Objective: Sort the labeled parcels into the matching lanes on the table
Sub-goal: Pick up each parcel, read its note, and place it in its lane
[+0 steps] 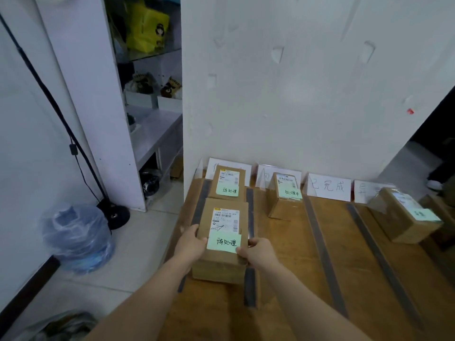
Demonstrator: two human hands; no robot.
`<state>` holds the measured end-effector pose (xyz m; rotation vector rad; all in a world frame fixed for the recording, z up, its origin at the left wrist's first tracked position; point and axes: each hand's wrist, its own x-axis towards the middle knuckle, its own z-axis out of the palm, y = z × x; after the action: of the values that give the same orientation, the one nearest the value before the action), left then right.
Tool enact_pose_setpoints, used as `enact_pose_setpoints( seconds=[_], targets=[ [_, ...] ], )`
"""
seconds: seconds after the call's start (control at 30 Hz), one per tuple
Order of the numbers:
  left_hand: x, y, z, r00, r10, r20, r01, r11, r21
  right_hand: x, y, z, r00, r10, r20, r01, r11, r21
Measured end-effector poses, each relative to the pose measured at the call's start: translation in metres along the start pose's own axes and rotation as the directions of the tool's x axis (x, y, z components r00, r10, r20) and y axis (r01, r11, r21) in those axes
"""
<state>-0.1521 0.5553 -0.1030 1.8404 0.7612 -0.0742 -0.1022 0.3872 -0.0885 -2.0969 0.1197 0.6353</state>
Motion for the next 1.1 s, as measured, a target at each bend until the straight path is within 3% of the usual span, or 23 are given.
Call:
enact_pose_setpoints(
  seconds=[0.63,0.9,1.1],
  targets=[
    [0.014,-0.005,0.009,1.000,0.031,-0.006,-0.030,0.992,0.123,0.017,0.012,0.012,0.993,-0.092,-0.076,0.076,0.977,-0.198],
    [0.009,0.007,0.003,0.987,0.154,0.041,-0.157,0.901,0.405,0.001,0.001,0.008,0.964,-0.239,-0.118,0.186,0.920,-0.344],
    [0.000,0.043,-0.002,0.900,0.432,0.058,-0.391,0.741,0.545,-0.020,-0.016,-0.027,0.852,-0.499,-0.159,0.345,0.762,-0.548]
  ],
)
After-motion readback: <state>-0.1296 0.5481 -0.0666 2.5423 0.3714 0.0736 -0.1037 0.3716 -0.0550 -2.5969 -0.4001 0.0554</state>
